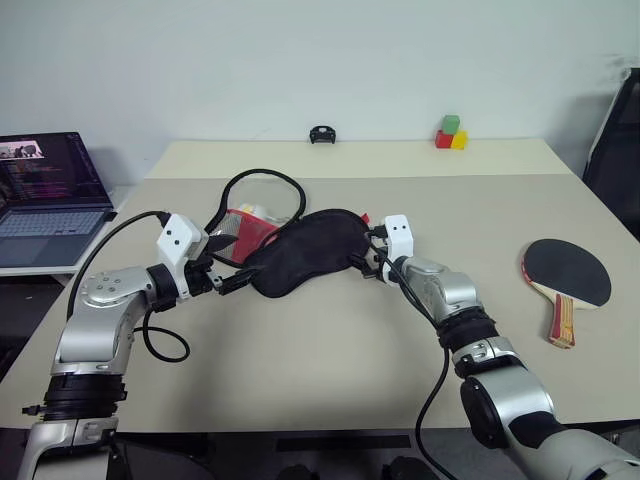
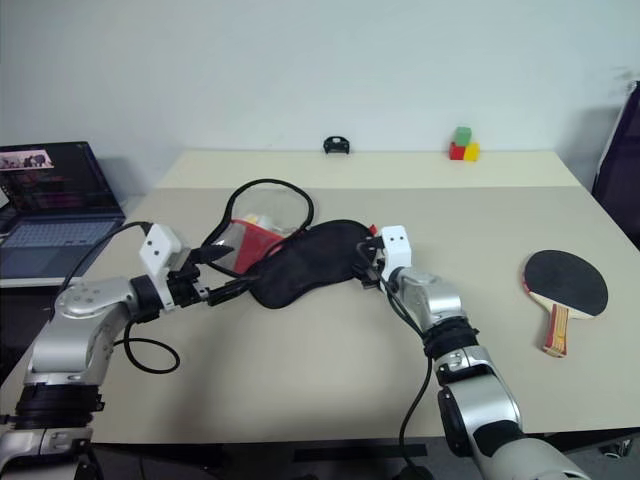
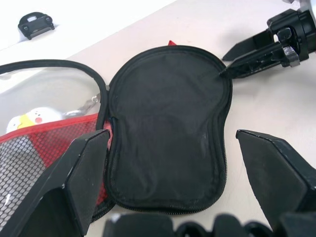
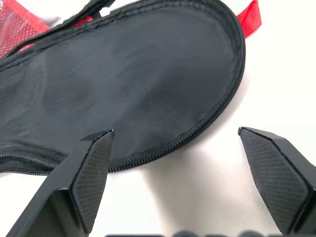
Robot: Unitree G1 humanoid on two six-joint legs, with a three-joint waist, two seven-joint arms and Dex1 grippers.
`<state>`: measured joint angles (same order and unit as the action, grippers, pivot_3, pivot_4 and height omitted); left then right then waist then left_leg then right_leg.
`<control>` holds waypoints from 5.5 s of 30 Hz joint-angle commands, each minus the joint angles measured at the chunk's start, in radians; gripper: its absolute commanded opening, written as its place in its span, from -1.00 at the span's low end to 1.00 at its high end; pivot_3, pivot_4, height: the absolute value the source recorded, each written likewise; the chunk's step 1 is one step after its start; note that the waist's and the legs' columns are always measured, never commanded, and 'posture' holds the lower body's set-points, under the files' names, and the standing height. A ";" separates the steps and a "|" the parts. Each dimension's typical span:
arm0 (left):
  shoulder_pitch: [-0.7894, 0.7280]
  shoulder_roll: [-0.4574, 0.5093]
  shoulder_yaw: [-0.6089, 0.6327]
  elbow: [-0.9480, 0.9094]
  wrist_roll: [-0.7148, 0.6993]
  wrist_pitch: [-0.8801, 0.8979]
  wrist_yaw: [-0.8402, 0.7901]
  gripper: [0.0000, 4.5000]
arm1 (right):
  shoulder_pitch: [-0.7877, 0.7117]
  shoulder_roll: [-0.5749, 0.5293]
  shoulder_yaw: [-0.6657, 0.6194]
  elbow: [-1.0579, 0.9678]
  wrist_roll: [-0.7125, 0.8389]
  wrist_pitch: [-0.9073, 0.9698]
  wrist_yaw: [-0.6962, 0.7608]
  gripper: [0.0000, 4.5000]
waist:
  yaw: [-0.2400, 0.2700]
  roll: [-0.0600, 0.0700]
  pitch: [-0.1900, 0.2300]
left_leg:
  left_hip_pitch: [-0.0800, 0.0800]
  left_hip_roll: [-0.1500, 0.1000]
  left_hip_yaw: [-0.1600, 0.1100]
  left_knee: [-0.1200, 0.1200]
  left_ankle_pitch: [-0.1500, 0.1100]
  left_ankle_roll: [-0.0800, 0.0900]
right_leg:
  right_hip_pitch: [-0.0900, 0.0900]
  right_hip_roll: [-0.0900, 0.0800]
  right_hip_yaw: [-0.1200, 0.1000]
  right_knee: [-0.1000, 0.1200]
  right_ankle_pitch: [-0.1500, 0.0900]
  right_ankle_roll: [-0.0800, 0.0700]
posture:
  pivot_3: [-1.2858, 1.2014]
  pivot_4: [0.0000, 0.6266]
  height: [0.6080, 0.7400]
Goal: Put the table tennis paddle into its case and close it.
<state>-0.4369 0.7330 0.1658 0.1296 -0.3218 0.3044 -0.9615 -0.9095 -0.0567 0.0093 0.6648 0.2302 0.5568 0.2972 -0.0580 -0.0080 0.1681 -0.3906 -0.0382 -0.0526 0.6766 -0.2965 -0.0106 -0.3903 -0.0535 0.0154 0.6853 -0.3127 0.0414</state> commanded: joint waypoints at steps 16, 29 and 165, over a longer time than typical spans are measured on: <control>0.016 0.016 0.042 -0.033 -0.021 -0.017 0.023 1.00 | -0.074 0.131 0.012 0.003 -0.017 0.022 0.021 0.96 | -0.008 0.000 0.000 | 0.000 0.000 0.000 0.001 0.002 -0.003 | -0.007 0.000 0.001 0.012 0.000 0.000 | 0.03 -0.52 1.00; 0.010 0.016 0.033 -0.013 -0.020 -0.031 0.029 1.00 | -0.058 0.158 0.037 0.053 -0.108 -0.011 -0.066 -0.30 | -0.018 -0.001 -0.001 | -0.007 0.000 0.001 0.001 0.004 -0.006 | -0.015 0.000 0.001 0.014 0.000 0.000 | 0.03 -0.52 1.00; -0.046 -0.059 -0.158 -0.176 -0.068 0.051 -0.124 1.00 | 0.204 -0.067 -0.145 -0.616 0.279 0.738 -0.026 -0.99 | -0.022 -0.003 -0.002 | -0.009 -0.001 0.000 0.002 0.005 -0.004 | -0.015 0.000 0.001 0.015 0.000 0.000 | 0.03 -0.52 1.00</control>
<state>-0.4570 0.6765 0.0117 0.0060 -0.3606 0.3493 -1.0732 -0.7096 -0.1030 -0.1305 0.1075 0.4836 1.2567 0.2492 -0.0796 -0.0105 0.1666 -0.3997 -0.0390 -0.0522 0.6785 -0.2916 -0.0145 -0.4053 -0.0538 0.0167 0.7005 -0.3127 0.0411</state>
